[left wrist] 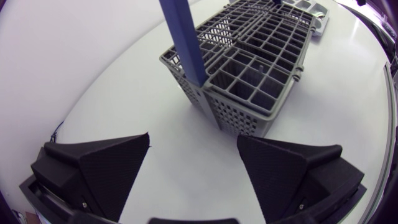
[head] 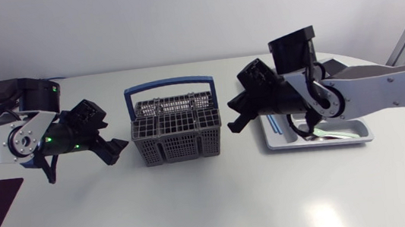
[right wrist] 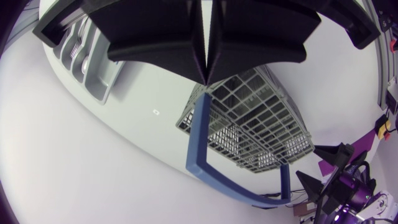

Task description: Unload the cutlery basket into the drawer organizer.

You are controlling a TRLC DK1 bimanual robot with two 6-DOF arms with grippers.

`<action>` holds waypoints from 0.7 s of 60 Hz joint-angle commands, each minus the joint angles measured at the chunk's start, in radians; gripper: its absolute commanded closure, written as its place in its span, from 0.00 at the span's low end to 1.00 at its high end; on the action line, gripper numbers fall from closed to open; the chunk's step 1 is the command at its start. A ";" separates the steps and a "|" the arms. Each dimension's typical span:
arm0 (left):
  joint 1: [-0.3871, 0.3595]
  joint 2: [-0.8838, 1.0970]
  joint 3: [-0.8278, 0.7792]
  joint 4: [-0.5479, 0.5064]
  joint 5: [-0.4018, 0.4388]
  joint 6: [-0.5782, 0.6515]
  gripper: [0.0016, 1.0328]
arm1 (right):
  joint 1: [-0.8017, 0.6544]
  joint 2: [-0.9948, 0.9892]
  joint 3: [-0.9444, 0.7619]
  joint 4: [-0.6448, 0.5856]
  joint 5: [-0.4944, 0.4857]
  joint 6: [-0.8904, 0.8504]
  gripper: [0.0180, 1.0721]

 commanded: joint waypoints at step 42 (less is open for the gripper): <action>-0.023 0.152 0.139 0.046 0.012 -0.048 0.05 | 0.092 0.092 0.005 -0.013 0.036 0.013 0.95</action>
